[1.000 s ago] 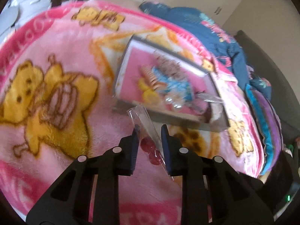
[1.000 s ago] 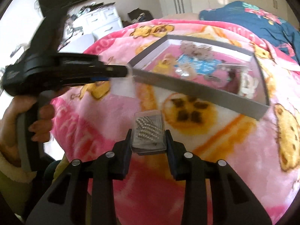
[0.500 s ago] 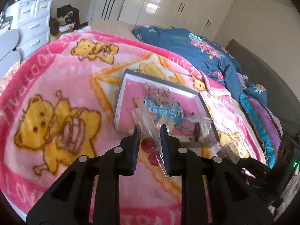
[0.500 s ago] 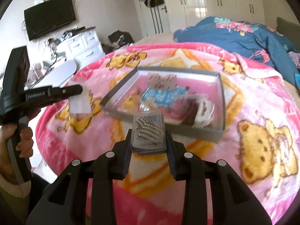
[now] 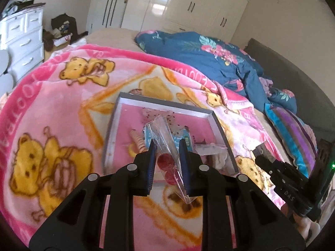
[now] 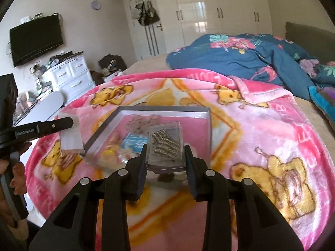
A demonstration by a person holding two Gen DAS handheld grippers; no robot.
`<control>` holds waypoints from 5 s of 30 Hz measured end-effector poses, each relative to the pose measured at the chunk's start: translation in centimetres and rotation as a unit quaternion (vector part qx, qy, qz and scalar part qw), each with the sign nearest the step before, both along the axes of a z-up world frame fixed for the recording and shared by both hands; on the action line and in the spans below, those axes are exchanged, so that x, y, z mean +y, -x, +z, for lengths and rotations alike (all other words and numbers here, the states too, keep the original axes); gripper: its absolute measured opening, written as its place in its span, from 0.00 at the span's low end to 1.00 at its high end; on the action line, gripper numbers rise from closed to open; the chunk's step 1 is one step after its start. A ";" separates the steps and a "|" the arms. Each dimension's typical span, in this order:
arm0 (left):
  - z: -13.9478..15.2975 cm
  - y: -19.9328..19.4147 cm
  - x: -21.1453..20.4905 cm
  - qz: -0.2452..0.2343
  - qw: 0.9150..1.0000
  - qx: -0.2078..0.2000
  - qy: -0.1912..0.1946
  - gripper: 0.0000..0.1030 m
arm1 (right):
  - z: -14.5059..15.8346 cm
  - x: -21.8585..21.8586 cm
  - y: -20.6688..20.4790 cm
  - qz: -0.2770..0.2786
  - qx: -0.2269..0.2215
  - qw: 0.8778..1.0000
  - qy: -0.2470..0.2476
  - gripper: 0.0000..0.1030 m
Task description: Organize jewelry
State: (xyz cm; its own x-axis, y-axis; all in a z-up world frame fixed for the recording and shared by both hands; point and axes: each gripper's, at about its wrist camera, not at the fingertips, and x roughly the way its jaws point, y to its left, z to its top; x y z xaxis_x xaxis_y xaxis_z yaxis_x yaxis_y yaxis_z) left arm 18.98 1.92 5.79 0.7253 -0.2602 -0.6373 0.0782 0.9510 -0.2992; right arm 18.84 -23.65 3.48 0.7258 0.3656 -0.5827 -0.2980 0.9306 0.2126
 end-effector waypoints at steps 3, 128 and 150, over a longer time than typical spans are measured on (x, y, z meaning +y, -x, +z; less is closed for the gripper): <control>-1.1 -1.8 -0.9 -0.008 1.000 0.013 -0.005 0.14 | -0.9 -0.6 -1.1 -0.013 0.009 1.000 0.002 0.31; -4.7 11.3 -1.4 0.019 0.997 0.015 -0.070 0.91 | -3.0 0.9 10.0 0.028 0.031 0.999 -0.001 0.96; -4.7 11.3 -1.5 0.017 0.997 0.018 -0.070 0.91 | -3.0 1.0 10.0 0.028 0.031 0.999 0.000 0.96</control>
